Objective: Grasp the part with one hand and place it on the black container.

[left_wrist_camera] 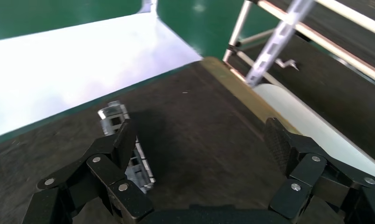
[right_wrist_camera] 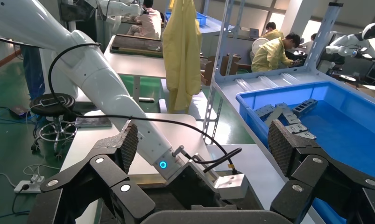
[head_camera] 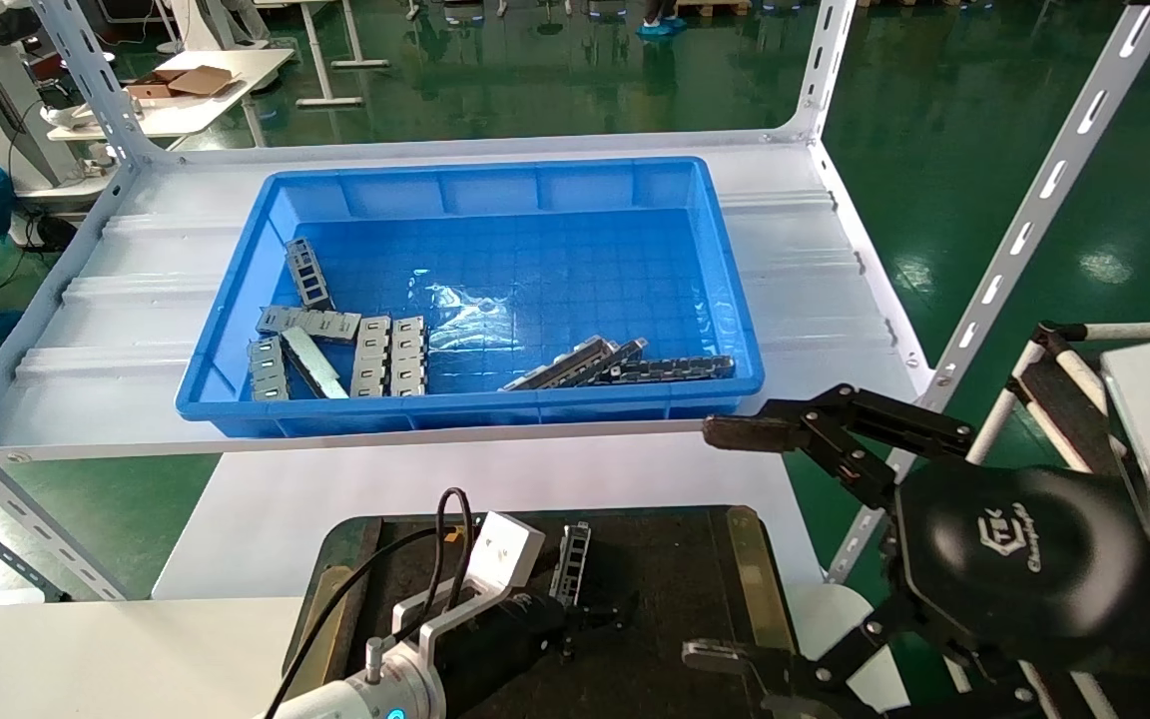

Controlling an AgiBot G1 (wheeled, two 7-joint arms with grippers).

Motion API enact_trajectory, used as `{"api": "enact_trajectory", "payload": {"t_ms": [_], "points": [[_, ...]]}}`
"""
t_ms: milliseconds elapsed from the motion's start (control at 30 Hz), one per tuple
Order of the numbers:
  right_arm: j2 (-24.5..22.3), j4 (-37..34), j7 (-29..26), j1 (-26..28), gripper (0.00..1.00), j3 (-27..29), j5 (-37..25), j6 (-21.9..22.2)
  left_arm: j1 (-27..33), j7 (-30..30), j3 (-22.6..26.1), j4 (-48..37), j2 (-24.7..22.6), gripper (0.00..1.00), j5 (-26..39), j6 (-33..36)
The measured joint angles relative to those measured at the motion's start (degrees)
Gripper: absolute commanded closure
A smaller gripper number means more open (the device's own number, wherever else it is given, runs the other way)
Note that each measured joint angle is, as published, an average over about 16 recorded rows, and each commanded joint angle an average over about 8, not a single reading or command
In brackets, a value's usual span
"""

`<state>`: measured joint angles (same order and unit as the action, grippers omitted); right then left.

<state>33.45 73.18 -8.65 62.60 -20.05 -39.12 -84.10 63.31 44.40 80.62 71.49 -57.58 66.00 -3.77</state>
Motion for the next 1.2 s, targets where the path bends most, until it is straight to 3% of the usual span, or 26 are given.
{"api": "enact_trajectory", "payload": {"t_ms": [333,567,800,1200], "points": [[0.0,0.0,0.0,0.0,0.0,0.0,0.0,0.0,0.0,-3.9,-3.6,5.1,4.9,0.0,2.9,9.2],[0.0,0.0,0.0,0.0,0.0,0.0,0.0,0.0,0.1,-9.4,-7.6,6.1,7.8,0.0,0.4,19.2],[0.0,0.0,0.0,0.0,0.0,0.0,0.0,0.0,-1.2,-18.9,-13.9,6.1,10.9,0.0,-7.6,32.1],[0.0,0.0,0.0,0.0,0.0,0.0,0.0,0.0,-9.4,-42.0,-27.7,4.4,15.6,0.0,-26.0,50.9]]}}
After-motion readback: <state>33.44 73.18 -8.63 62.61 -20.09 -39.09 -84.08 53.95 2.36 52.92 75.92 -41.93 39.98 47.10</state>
